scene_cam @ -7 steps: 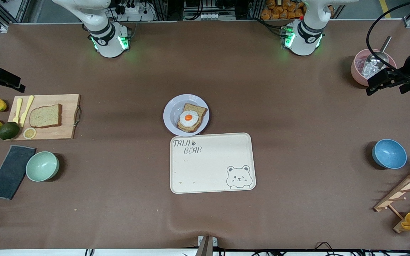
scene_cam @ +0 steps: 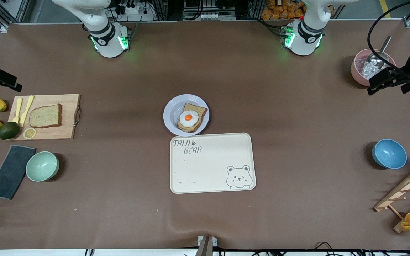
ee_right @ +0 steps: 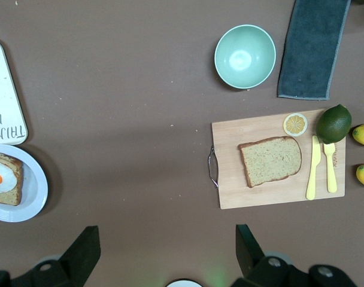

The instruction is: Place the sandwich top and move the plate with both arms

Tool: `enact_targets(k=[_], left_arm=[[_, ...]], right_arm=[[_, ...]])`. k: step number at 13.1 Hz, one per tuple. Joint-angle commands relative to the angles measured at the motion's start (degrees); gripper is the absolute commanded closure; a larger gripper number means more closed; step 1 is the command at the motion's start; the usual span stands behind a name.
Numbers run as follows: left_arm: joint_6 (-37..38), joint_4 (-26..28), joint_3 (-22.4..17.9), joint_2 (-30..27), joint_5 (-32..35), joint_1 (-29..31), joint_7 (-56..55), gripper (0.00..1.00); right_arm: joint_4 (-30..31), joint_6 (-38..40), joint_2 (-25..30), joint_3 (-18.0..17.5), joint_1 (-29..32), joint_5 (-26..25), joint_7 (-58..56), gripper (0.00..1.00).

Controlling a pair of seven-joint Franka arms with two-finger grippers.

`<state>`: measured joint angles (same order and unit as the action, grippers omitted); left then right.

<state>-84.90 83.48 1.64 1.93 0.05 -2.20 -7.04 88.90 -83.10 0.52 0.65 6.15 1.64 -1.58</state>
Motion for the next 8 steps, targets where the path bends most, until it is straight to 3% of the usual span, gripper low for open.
enact_targets(k=[1,8], left_arm=[[0.61,0.1,0.12,-0.17,-0.13,0.17,1.06,0.0],[0.7,0.19,0.38,0.71,-0.66,0.09,1.06,0.0]], right_arm=[[0.14,-0.22,0.01,1.11,-1.31,0.82,0.08,0.0],[4.08,-4.17,-0.78,1.11,1.14,0.56,-0.71,0.0]])
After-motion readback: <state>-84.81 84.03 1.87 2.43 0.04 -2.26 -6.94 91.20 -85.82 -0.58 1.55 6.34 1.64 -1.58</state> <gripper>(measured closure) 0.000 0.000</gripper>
